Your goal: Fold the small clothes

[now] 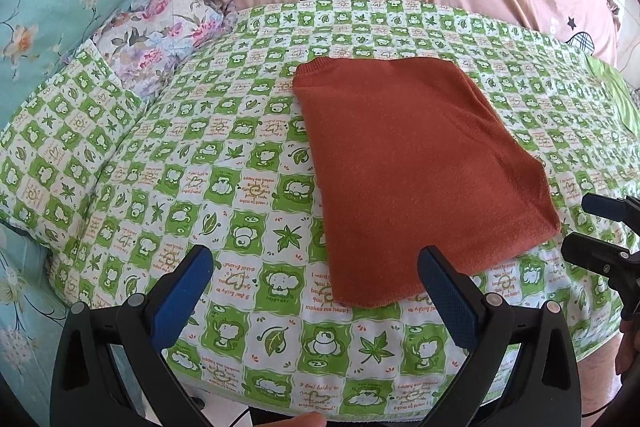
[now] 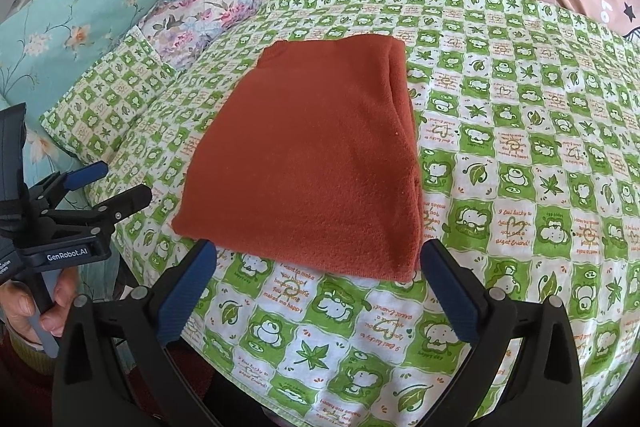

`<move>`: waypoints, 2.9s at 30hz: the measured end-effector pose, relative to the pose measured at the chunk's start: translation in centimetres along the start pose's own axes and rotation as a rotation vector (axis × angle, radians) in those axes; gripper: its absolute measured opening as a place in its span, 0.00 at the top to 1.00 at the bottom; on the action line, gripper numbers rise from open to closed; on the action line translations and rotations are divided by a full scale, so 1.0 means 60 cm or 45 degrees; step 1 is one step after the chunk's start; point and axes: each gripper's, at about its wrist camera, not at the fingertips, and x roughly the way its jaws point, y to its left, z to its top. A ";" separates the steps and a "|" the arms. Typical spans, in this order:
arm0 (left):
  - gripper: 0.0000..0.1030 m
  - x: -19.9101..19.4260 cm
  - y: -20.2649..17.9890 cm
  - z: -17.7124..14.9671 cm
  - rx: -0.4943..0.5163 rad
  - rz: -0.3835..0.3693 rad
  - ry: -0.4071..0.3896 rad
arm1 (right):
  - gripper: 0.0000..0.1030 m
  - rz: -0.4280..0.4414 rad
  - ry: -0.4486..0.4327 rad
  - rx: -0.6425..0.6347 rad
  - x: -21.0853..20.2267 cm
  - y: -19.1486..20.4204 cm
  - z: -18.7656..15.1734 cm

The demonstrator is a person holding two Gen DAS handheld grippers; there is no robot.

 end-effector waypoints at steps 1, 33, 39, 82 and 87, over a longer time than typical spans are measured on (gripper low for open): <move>0.01 -0.001 0.000 0.000 -0.001 0.001 -0.001 | 0.01 0.001 -0.007 0.001 -0.001 0.001 0.000; 0.01 0.007 -0.004 0.006 -0.001 0.012 -0.006 | 0.01 0.025 -0.003 0.011 0.008 0.001 0.008; 0.01 0.007 -0.009 0.008 0.008 0.020 -0.015 | 0.01 0.029 -0.007 0.002 0.007 0.002 0.010; 0.01 0.039 -0.024 0.054 0.040 0.005 -0.003 | 0.00 0.029 0.014 -0.031 0.040 -0.028 0.076; 0.01 0.042 -0.027 0.057 0.046 0.021 -0.002 | 0.01 0.041 0.020 -0.042 0.045 -0.027 0.081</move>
